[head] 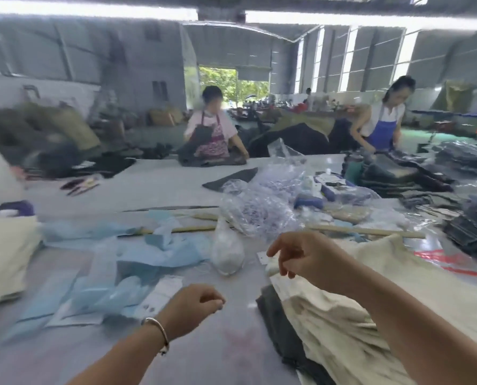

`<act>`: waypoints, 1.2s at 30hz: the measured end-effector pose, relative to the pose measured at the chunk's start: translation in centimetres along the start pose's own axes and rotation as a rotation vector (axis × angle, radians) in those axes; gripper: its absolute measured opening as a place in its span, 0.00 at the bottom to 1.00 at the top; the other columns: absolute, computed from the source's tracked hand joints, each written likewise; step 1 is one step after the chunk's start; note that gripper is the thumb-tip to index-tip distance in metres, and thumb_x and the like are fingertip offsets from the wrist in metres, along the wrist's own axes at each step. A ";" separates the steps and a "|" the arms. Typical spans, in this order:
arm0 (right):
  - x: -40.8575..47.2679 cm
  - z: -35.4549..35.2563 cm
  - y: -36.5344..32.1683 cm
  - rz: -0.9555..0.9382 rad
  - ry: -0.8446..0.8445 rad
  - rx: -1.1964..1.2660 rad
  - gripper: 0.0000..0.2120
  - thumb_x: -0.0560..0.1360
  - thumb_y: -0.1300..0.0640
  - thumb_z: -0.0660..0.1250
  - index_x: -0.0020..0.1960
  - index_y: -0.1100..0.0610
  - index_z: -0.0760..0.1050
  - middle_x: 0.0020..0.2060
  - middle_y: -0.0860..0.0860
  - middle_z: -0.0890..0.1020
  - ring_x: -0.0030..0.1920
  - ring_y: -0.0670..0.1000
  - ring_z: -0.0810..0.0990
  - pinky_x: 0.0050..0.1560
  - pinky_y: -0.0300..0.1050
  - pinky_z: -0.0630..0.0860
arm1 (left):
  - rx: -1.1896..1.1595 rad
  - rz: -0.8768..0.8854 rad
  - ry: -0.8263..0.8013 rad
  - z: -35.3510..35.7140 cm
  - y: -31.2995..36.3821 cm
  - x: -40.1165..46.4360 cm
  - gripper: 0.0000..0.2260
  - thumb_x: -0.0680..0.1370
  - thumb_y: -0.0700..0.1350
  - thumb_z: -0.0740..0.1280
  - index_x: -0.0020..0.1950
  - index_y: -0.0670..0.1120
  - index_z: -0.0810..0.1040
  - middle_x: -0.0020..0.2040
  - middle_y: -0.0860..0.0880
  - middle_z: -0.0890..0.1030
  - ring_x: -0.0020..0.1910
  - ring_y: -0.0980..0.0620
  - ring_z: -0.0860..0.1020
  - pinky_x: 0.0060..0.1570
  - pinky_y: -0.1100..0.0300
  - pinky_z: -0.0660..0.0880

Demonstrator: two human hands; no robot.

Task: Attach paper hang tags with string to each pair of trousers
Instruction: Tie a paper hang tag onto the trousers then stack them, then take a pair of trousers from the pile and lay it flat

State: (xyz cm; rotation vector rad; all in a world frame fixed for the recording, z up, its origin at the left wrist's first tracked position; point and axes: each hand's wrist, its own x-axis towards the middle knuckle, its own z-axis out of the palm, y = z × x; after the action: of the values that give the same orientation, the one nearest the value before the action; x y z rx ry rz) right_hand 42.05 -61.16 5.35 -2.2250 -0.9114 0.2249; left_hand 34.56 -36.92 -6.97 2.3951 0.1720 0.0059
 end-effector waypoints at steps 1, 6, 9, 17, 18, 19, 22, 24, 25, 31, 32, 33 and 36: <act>1.5 1.7 -2.0 -0.042 -0.038 0.011 0.18 0.72 0.72 0.62 0.44 0.49 0.79 0.33 0.50 0.83 0.35 0.49 0.81 0.44 0.50 0.80 | -0.037 -0.065 0.051 -1.6 -2.2 -2.0 0.06 0.77 0.44 0.68 0.43 0.52 0.84 0.40 0.54 0.84 0.39 0.63 0.80 0.42 0.68 0.74; 8.6 13.2 -11.1 -0.219 -0.210 0.071 0.18 0.72 0.73 0.59 0.46 0.53 0.80 0.32 0.50 0.82 0.35 0.51 0.79 0.42 0.51 0.79 | -0.063 -0.290 0.259 -9.7 -12.5 -11.6 0.07 0.77 0.44 0.68 0.39 0.49 0.82 0.38 0.51 0.83 0.34 0.61 0.76 0.41 0.65 0.72; 12.2 22.3 -16.4 -0.281 -0.314 0.090 0.19 0.74 0.71 0.59 0.44 0.50 0.81 0.30 0.45 0.78 0.31 0.44 0.75 0.36 0.39 0.73 | -0.073 -0.402 0.405 -14.9 -18.8 -16.6 0.07 0.77 0.43 0.68 0.40 0.48 0.82 0.38 0.50 0.82 0.35 0.61 0.76 0.41 0.65 0.72; 21.3 45.2 -28.8 -0.239 -0.529 0.133 0.20 0.73 0.71 0.57 0.40 0.48 0.79 0.30 0.46 0.76 0.29 0.44 0.72 0.31 0.38 0.69 | 0.058 -0.669 0.752 -28.4 -38.1 -23.5 0.04 0.74 0.43 0.69 0.43 0.52 0.81 0.44 0.54 0.79 0.46 0.51 0.79 0.45 0.60 0.75; 22.5 47.3 -29.9 -0.216 -0.541 0.143 0.18 0.73 0.69 0.58 0.41 0.49 0.79 0.31 0.46 0.76 0.29 0.44 0.72 0.31 0.36 0.69 | 0.081 -0.679 0.778 -30.0 -40.1 -23.3 0.04 0.73 0.42 0.69 0.44 0.50 0.82 0.46 0.51 0.81 0.48 0.49 0.79 0.47 0.58 0.76; 23.6 49.3 -30.8 -0.192 -0.546 0.145 0.15 0.74 0.68 0.60 0.42 0.50 0.79 0.32 0.47 0.76 0.30 0.44 0.72 0.33 0.36 0.69 | 0.099 -0.697 0.806 -31.5 -42.2 -22.9 0.04 0.73 0.43 0.69 0.46 0.48 0.82 0.48 0.48 0.81 0.50 0.47 0.79 0.50 0.56 0.76; 26.5 54.3 -32.8 -0.112 -0.524 0.141 0.08 0.75 0.63 0.64 0.45 0.53 0.79 0.34 0.48 0.76 0.35 0.48 0.74 0.39 0.40 0.71 | 0.197 -0.804 0.839 -35.8 -47.3 -21.1 0.12 0.74 0.52 0.70 0.51 0.45 0.80 0.53 0.45 0.80 0.55 0.43 0.76 0.53 0.52 0.75; 28.4 57.7 -33.8 -0.037 -0.483 0.153 0.06 0.75 0.63 0.64 0.47 0.55 0.79 0.35 0.49 0.76 0.37 0.50 0.75 0.40 0.41 0.71 | 0.172 -0.918 0.761 -38.0 -50.7 -19.5 0.23 0.73 0.59 0.70 0.59 0.43 0.76 0.59 0.43 0.78 0.60 0.41 0.74 0.57 0.51 0.73; 29.2 59.1 -34.1 0.003 -0.469 0.153 0.06 0.75 0.62 0.64 0.47 0.55 0.79 0.36 0.49 0.76 0.38 0.50 0.75 0.40 0.41 0.71 | 0.139 -0.970 0.713 -38.6 -52.1 -18.7 0.28 0.72 0.62 0.70 0.61 0.43 0.73 0.61 0.43 0.77 0.62 0.40 0.73 0.58 0.51 0.73; 32.3 63.9 -35.4 0.134 -0.434 0.195 0.04 0.73 0.60 0.65 0.45 0.54 0.78 0.37 0.49 0.78 0.34 0.47 0.75 0.32 0.37 0.70 | 0.011 -1.042 0.700 -39.8 -56.4 -15.3 0.35 0.65 0.67 0.73 0.60 0.42 0.74 0.58 0.43 0.77 0.58 0.41 0.76 0.53 0.52 0.75; 32.8 64.3 -35.5 0.156 -0.395 0.198 0.05 0.73 0.61 0.65 0.43 0.54 0.79 0.37 0.49 0.79 0.34 0.47 0.76 0.32 0.37 0.70 | -0.035 -1.027 0.695 -40.2 -56.8 -15.0 0.32 0.65 0.65 0.74 0.58 0.42 0.76 0.55 0.43 0.79 0.54 0.41 0.78 0.50 0.54 0.76; 33.3 64.6 -35.6 0.178 -0.350 0.203 0.06 0.72 0.62 0.65 0.41 0.54 0.79 0.37 0.48 0.80 0.36 0.48 0.77 0.34 0.39 0.71 | -0.102 -1.014 0.688 -40.7 -57.0 -14.9 0.28 0.66 0.61 0.75 0.55 0.42 0.77 0.50 0.44 0.80 0.50 0.42 0.79 0.46 0.56 0.75; 34.3 65.0 -35.4 0.205 -0.206 0.209 0.09 0.70 0.64 0.63 0.39 0.52 0.78 0.38 0.48 0.80 0.40 0.49 0.78 0.39 0.43 0.73 | -0.447 -0.889 0.745 -42.2 -56.6 -15.0 0.12 0.69 0.44 0.76 0.46 0.39 0.79 0.42 0.43 0.82 0.39 0.46 0.79 0.39 0.58 0.75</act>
State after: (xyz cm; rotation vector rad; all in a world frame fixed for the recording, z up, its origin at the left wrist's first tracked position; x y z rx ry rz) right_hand 21.99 15.25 -14.97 -2.1242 -0.7269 0.6259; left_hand 10.55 30.85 -13.20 1.5994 1.3930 0.4658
